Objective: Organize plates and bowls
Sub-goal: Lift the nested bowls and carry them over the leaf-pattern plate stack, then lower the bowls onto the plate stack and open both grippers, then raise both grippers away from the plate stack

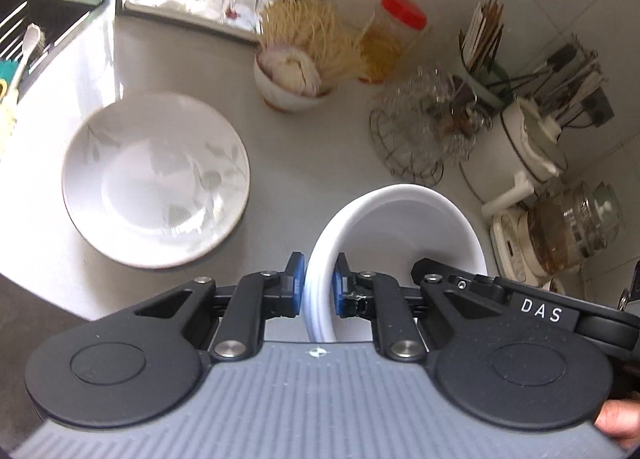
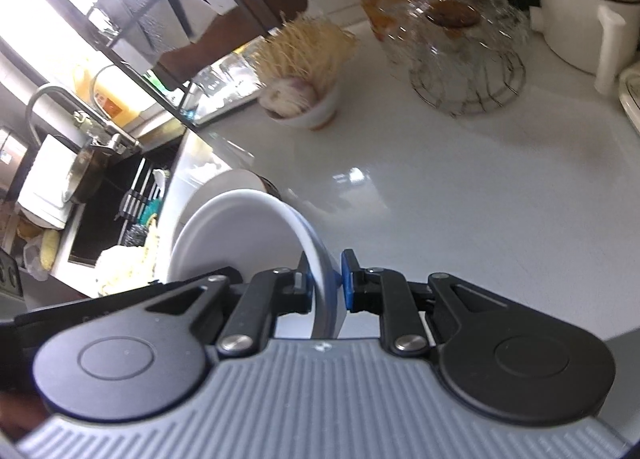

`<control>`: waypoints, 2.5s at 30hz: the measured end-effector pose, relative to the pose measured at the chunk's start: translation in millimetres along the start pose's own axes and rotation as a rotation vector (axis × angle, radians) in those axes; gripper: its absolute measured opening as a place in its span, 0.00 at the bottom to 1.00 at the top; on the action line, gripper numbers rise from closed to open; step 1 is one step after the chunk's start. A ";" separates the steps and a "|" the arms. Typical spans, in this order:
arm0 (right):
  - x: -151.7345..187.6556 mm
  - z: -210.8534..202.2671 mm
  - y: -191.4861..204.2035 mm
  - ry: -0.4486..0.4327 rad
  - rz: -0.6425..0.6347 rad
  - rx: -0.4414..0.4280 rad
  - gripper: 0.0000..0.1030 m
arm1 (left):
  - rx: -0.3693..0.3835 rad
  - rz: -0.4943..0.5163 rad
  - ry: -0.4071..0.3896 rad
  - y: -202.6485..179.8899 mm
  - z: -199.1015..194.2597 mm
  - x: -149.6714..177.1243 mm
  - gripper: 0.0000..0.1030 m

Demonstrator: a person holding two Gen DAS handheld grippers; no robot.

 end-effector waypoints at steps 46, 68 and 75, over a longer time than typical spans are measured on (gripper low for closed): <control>-18.1 174.2 112.8 0.025 0.118 0.164 0.19 | 0.018 0.155 0.227 173.9 83.6 -133.0 0.18; -41.2 86.1 121.5 -0.135 -0.092 0.072 0.54 | -0.005 0.231 -0.067 124.8 -18.6 -139.6 0.47; -56.9 36.2 129.0 -0.222 -0.173 0.032 0.54 | 0.008 0.195 -0.166 96.5 -63.2 -134.8 0.47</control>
Point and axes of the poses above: each gripper's, at about its wrist camera, not at the fingertips, and z roughly the way its jaws point, y to its left, x to its underside, the point moved 2 cm from there along z, roughly the way its jaws point, and after that the axes turned 9 degrees about -z, right-handed, at the moved point
